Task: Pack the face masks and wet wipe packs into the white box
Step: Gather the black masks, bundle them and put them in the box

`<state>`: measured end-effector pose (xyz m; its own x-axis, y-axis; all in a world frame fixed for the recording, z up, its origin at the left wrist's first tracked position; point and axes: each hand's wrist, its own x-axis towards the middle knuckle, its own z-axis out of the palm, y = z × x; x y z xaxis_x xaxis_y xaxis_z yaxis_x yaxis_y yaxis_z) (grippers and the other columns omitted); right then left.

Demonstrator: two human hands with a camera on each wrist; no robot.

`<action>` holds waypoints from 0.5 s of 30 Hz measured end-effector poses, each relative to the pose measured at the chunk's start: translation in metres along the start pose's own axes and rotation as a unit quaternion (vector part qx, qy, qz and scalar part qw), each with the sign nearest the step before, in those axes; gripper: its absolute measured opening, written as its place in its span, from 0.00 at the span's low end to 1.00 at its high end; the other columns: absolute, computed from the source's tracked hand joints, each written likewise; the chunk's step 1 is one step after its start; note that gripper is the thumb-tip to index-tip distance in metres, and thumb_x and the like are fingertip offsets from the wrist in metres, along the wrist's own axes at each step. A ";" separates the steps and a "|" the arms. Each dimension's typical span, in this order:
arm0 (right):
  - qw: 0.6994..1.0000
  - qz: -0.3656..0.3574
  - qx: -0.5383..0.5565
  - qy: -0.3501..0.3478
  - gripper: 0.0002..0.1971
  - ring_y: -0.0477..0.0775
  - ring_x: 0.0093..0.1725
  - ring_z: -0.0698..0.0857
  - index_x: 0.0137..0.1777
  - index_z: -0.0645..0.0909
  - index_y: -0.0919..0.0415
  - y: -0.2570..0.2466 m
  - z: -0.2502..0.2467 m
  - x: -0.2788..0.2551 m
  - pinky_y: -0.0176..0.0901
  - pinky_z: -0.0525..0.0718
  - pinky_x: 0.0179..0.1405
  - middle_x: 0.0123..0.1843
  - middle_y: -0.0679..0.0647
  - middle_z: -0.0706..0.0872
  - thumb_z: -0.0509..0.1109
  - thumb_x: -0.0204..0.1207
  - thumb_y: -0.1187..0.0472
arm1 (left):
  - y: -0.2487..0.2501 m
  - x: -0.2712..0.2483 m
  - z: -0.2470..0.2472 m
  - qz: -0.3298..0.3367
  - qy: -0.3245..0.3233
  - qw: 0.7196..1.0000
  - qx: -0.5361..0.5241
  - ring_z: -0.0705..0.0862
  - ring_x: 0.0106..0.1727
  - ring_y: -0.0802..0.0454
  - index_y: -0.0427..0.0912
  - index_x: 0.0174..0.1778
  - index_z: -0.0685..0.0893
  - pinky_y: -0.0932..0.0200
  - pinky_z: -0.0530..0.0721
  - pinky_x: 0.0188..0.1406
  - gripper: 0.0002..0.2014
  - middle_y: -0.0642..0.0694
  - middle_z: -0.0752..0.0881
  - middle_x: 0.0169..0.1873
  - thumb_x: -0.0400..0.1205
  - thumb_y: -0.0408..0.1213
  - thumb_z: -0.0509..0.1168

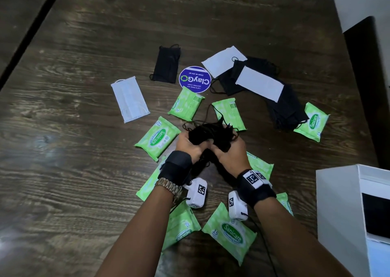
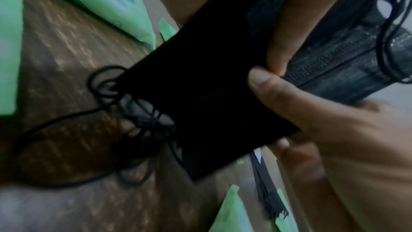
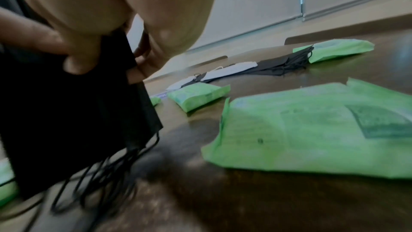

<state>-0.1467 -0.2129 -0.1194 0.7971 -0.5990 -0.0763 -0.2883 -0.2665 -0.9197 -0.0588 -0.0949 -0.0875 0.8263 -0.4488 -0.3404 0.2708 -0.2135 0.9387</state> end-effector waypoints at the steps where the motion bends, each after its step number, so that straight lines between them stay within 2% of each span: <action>1: 1.000 0.005 0.011 -0.008 0.26 0.47 0.54 0.89 0.63 0.80 0.54 -0.003 -0.004 0.002 0.43 0.88 0.56 0.55 0.52 0.89 0.85 0.66 0.60 | 0.002 0.002 -0.003 0.000 0.008 1.000 -0.016 0.85 0.28 0.69 0.34 0.40 0.86 0.71 0.82 0.30 0.06 0.58 0.88 0.29 0.72 0.22 0.75; 3: 0.999 0.023 0.036 -0.011 0.25 0.45 0.44 0.89 0.60 0.81 0.59 -0.006 -0.014 0.006 0.37 0.88 0.44 0.48 0.53 0.90 0.86 0.65 0.62 | -0.002 0.009 -0.011 -0.013 0.025 0.999 -0.034 0.87 0.33 0.67 0.36 0.45 0.87 0.71 0.83 0.33 0.09 0.54 0.88 0.36 0.72 0.27 0.77; 4: 0.999 0.036 0.037 -0.010 0.22 0.45 0.40 0.89 0.57 0.83 0.62 -0.002 -0.018 0.008 0.37 0.87 0.40 0.45 0.53 0.91 0.86 0.65 0.62 | -0.007 0.012 -0.015 -0.036 0.027 0.998 -0.048 0.88 0.37 0.64 0.38 0.48 0.87 0.69 0.84 0.36 0.11 0.53 0.89 0.38 0.72 0.29 0.78; 6: 0.997 0.072 0.022 -0.026 0.15 0.48 0.36 0.87 0.49 0.84 0.65 0.008 -0.019 0.012 0.43 0.87 0.37 0.40 0.56 0.91 0.84 0.68 0.63 | -0.021 0.018 -0.016 -0.091 0.018 0.993 -0.069 0.89 0.45 0.53 0.41 0.52 0.86 0.60 0.87 0.43 0.14 0.49 0.90 0.43 0.72 0.33 0.78; 8: 0.991 0.121 -0.009 -0.052 0.13 0.50 0.34 0.84 0.47 0.83 0.65 0.025 -0.012 0.014 0.45 0.84 0.35 0.36 0.60 0.89 0.83 0.70 0.62 | -0.036 0.021 -0.012 -0.137 0.022 0.989 -0.054 0.88 0.51 0.45 0.41 0.57 0.83 0.51 0.86 0.52 0.17 0.44 0.89 0.50 0.73 0.36 0.77; 11: 0.981 0.179 -0.036 -0.071 0.11 0.52 0.32 0.81 0.55 0.83 0.64 0.041 -0.004 0.008 0.45 0.82 0.32 0.37 0.61 0.88 0.78 0.75 0.63 | -0.063 0.024 -0.007 -0.183 0.038 0.980 -0.065 0.86 0.55 0.43 0.41 0.57 0.81 0.45 0.83 0.60 0.16 0.42 0.87 0.54 0.75 0.34 0.75; 13: 0.978 0.200 -0.005 -0.066 0.06 0.51 0.32 0.82 0.54 0.82 0.61 0.039 -0.004 0.004 0.42 0.82 0.25 0.38 0.59 0.89 0.73 0.79 0.68 | -0.085 0.030 -0.008 -0.224 0.042 0.969 -0.099 0.88 0.54 0.41 0.43 0.54 0.85 0.38 0.83 0.61 0.20 0.42 0.89 0.53 0.69 0.43 0.77; 15: 0.976 0.211 0.036 -0.050 0.08 0.48 0.33 0.83 0.48 0.81 0.55 0.035 -0.005 0.000 0.38 0.81 0.24 0.37 0.54 0.88 0.69 0.82 0.70 | -0.122 0.042 -0.012 -0.276 0.035 0.949 -0.147 0.88 0.55 0.38 0.44 0.57 0.86 0.33 0.83 0.61 0.29 0.40 0.90 0.54 0.63 0.55 0.77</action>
<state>-0.1596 -0.2261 -0.1500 0.6638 -0.5671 -0.4877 -0.5672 0.0435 -0.8225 -0.0506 -0.0771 -0.2158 0.5463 -0.2767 -0.7906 0.7898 -0.1441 0.5962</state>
